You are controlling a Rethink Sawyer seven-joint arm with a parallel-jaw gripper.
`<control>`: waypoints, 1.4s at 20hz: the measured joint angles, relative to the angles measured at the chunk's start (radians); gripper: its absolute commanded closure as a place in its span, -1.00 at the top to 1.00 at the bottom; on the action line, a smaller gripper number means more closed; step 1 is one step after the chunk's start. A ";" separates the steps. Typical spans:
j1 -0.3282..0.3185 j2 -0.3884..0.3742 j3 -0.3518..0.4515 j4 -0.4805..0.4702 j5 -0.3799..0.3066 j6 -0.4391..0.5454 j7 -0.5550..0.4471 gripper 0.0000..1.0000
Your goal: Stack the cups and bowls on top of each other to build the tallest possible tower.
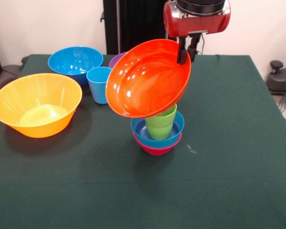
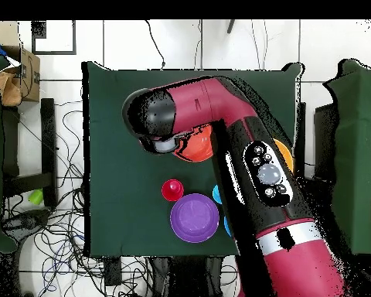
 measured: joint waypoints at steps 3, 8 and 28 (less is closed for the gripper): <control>0.000 0.000 0.000 0.000 -0.002 0.000 0.000 -1.00; 0.000 0.000 0.000 0.000 -0.005 0.000 0.000 -1.00; 0.005 0.058 0.001 -0.002 -0.023 0.000 0.000 -1.00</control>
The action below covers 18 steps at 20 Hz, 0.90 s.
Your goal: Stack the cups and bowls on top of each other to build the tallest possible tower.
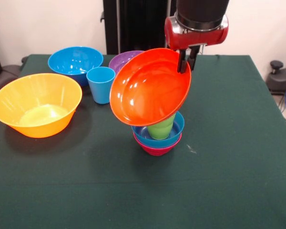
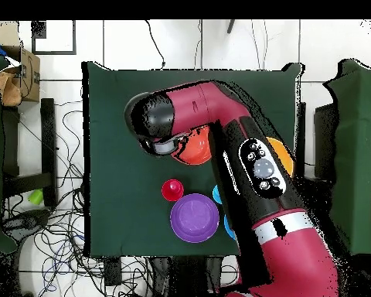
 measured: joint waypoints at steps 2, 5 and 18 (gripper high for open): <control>0.000 0.008 0.000 0.000 -0.005 0.000 0.000 -1.00; 0.000 0.024 0.000 0.000 -0.011 0.000 0.000 -1.00; -0.001 0.026 0.000 0.000 -0.019 -0.023 0.000 -1.00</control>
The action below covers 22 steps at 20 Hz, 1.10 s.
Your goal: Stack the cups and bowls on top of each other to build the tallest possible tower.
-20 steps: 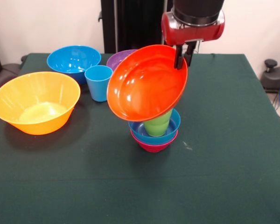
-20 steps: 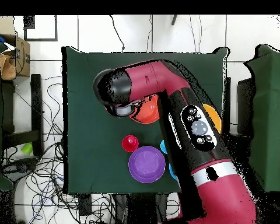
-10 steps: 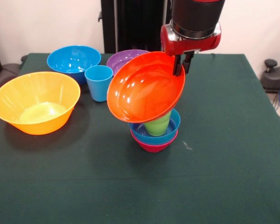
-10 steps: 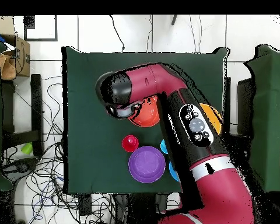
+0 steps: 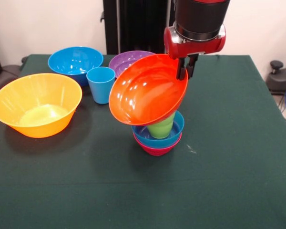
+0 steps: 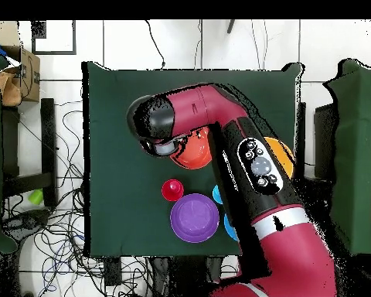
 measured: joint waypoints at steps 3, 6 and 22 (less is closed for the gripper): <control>0.000 0.000 0.000 0.000 -0.003 -0.006 0.000 -1.00; 0.005 0.002 -0.001 0.000 -0.007 -0.019 0.000 -1.00; 0.102 0.025 -0.016 -0.013 -0.032 -0.090 0.000 -1.00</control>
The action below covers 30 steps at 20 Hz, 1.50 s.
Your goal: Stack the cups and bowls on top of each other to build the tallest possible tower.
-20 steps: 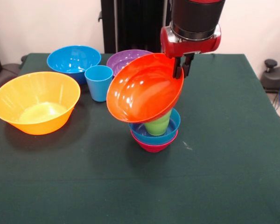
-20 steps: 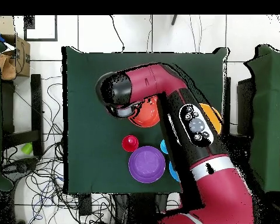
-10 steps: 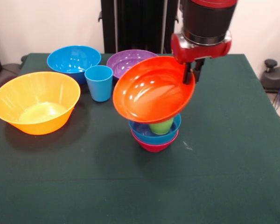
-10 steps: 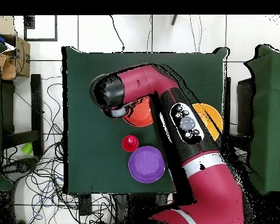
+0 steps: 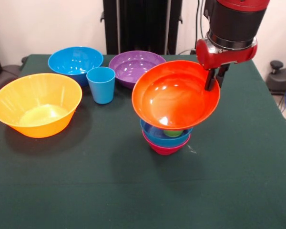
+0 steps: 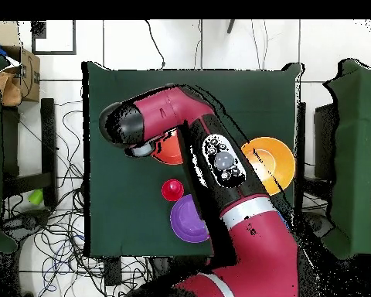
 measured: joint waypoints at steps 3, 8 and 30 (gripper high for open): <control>0.007 0.000 -0.003 -0.001 -0.002 -0.003 0.000 -1.00; 0.009 0.000 -0.008 -0.001 -0.005 -0.015 0.000 -1.00; 0.044 -0.017 -0.052 0.013 -0.056 -0.113 0.000 -1.00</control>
